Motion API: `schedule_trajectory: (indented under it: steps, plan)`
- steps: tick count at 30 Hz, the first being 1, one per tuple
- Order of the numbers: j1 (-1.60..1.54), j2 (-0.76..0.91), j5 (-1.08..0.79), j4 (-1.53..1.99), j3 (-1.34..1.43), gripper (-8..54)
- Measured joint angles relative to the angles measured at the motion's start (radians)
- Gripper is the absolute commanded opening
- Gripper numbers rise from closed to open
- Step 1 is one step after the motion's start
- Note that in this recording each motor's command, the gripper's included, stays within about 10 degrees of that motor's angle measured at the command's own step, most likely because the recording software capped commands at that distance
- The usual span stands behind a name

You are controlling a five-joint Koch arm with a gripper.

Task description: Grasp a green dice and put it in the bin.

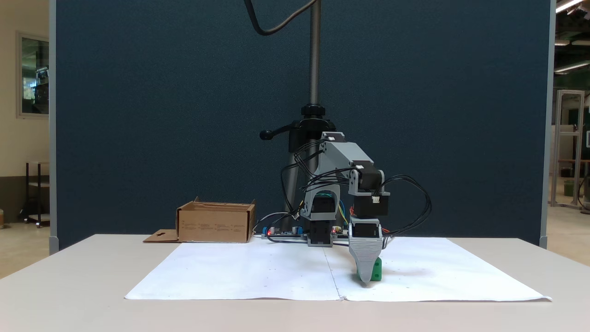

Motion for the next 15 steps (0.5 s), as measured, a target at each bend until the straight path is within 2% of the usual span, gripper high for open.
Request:
schedule_trajectory:
  steps: [7,15]
  plan:
    - [-0.017,-0.002,0.0,0.0,0.0,43.0]
    - [-0.018,-0.002,0.0,0.0,0.0,37.8]
